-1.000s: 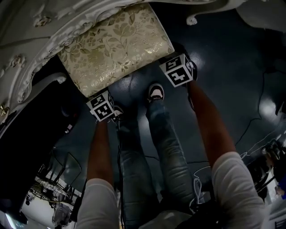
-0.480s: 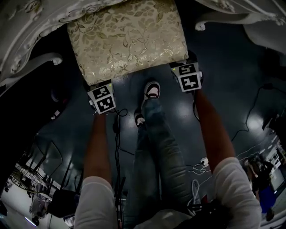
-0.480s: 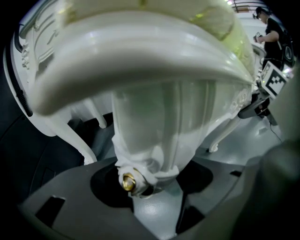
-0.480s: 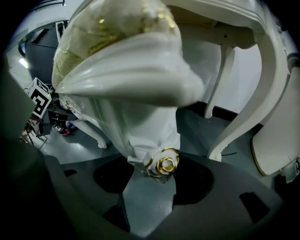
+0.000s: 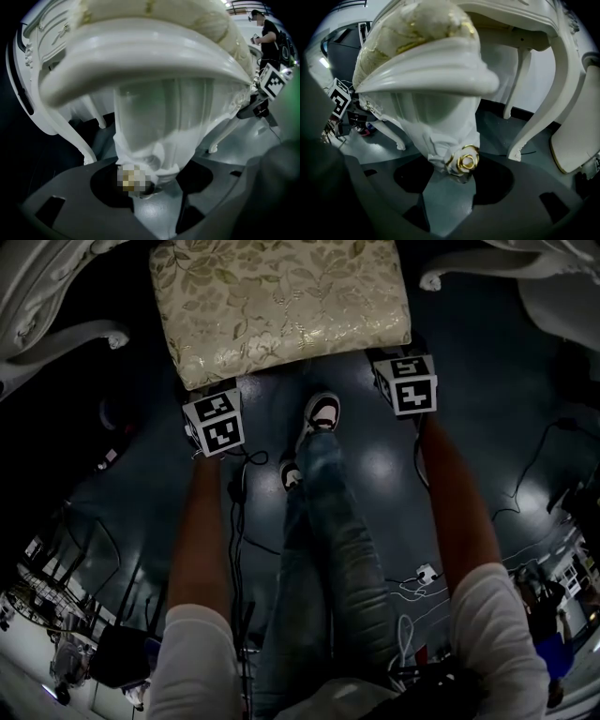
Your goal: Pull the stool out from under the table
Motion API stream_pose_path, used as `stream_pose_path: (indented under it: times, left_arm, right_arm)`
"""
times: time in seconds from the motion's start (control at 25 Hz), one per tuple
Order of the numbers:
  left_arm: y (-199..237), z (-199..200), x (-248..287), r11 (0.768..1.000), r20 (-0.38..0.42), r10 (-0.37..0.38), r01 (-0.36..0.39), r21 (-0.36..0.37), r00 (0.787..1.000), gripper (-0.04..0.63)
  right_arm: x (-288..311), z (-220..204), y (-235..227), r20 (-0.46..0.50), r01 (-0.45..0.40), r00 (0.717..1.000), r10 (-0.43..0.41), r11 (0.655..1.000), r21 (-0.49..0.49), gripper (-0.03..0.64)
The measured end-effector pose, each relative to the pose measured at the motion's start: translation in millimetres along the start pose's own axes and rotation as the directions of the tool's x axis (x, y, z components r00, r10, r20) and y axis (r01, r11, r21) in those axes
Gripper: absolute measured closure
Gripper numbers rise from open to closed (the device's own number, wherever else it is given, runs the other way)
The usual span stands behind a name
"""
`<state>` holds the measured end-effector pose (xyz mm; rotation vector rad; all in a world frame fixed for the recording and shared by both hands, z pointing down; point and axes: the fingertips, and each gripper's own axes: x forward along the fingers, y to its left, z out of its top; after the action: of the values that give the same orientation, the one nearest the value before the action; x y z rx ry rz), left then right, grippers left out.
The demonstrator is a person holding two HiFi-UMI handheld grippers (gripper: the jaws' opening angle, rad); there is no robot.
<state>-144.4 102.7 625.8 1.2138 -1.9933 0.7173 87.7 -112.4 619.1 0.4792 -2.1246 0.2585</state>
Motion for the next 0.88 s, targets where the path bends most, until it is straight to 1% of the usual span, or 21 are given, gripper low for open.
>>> stream_pose_path:
  times: [0.2, 0.56, 0.88]
  left_arm:
    - [1.8, -0.2, 0.7, 1.000, 0.011, 0.008, -0.008, 0.009, 1.000, 0.324]
    - [0.4, -2.7, -0.9, 1.000, -0.026, 0.002, -0.001, 0.012, 1.000, 0.324]
    - [0.0, -2.8, -1.3, 1.000, -0.034, -0.008, 0.009, 0.015, 0.999, 0.324]
  right_arm:
    - [2.6, -0.6, 0.7, 0.009, -0.005, 1.000, 0.005, 1.000, 0.001, 0.374]
    - [1.6, -1.3, 0.7, -0.001, -0.013, 1.000, 0.013, 1.000, -0.002, 0.374]
    - [-0.8, -2.5, 1.6, 0.002, -0.009, 1.000, 0.009, 1.000, 0.010, 0.374]
